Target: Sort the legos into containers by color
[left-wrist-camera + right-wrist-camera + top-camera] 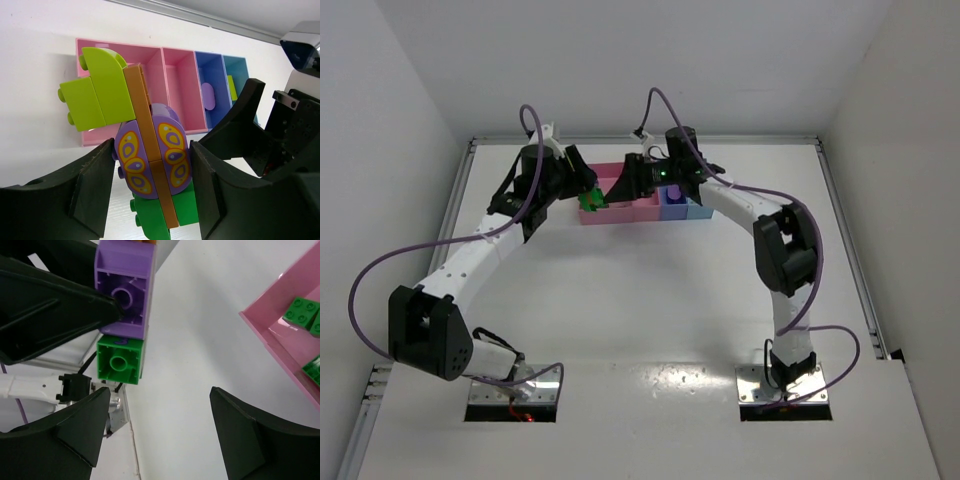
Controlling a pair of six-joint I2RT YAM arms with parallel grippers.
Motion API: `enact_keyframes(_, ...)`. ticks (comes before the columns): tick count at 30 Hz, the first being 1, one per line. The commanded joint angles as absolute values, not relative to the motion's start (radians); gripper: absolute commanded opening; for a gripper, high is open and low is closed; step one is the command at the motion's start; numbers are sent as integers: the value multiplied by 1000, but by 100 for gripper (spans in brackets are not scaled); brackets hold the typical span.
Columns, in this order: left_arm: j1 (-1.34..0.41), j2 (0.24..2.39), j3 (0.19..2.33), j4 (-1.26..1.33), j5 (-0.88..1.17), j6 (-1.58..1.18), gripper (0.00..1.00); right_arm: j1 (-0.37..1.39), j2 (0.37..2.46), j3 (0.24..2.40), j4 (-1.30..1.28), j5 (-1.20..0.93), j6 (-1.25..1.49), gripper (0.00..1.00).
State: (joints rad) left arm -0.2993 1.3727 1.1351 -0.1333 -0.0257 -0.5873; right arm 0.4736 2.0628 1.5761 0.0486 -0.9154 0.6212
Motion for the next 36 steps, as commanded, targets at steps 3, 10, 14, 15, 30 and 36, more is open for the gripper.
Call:
enact_keyframes(3, -298, 1355, 1177, -83, -32, -586, 0, 505, 2071, 1655, 135, -925, 678, 81)
enact_keyframes(10, -298, 1345, 1167, -83, -43, -577, 0, 515, 2094, 1678, 206, -983, 718, 84)
enact_keyframes(14, -298, 1336, 1167, -83, -34, -577, 0, 525, 2112, 1690, 206, -983, 718, 84)
enact_keyframes(15, -298, 1336, 1158, -83, -34, -577, 0, 525, 2112, 1700, 206, -983, 718, 84)
enact_keyframes(30, -298, 1307, 1129, -83, -43, -555, 0, 532, 2111, 1669, 275, -1014, 727, 0)
enact_keyframes(36, -298, 1287, 1100, -127, -143, -555, 0, 466, 2037, 1606, 293, -1043, 727, 0)
